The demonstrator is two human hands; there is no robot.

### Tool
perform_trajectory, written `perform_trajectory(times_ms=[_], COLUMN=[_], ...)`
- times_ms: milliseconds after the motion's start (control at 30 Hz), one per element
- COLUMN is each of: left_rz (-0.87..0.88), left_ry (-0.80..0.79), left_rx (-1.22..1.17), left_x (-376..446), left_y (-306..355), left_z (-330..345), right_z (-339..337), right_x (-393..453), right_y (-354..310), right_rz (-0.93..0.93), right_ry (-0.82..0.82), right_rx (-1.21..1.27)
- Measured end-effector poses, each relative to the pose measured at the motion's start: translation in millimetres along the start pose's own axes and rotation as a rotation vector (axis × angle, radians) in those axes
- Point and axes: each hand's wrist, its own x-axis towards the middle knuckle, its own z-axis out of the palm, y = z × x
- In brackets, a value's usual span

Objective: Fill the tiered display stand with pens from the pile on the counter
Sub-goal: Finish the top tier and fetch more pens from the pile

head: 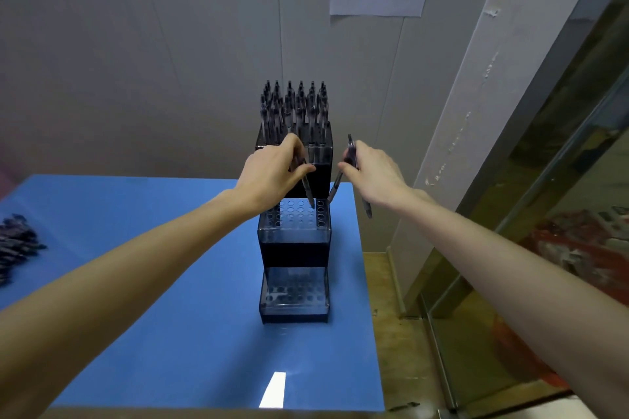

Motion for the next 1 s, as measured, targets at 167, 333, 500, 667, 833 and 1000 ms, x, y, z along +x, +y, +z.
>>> perform_trajectory(times_ms=[167, 333, 500, 667, 833, 1000], left_rz=[0.010, 0.111, 0.156, 0.050, 0.014, -0.013], left_ry=[-0.039, -0.159, -0.221, -0.202, -0.149, -0.148], left_rx=[0.145, 0.259, 0.249, 0.151, 0.133, 0.206], left_x=[4.7, 9.2, 9.0, 10.9, 9.4, 2.6], left_y=[-2.0, -6.4, -2.1, 3.8, 4.0, -5.5], left_z=[8.1, 6.9, 9.6, 15.4, 25.9, 33.5], right_z=[8.6, 10.8, 9.1, 4.2, 6.3, 16.8], right_x=[0.4, 3.9, 7.7, 12.4, 10.3, 11.6], right_y=[-8.9, -12.9, -16.1, -25.9, -23.6, -28.7], right_rz=[-0.009, -0.033, -0.065, -0.026, -0.013, -0.035], right_ry=[-0.010, 0.011, 0.027, -0.058, -0.094, -0.084], right_rx=[-0.063, -0.131, -0.302, -0.299, -0.336, -0.354])
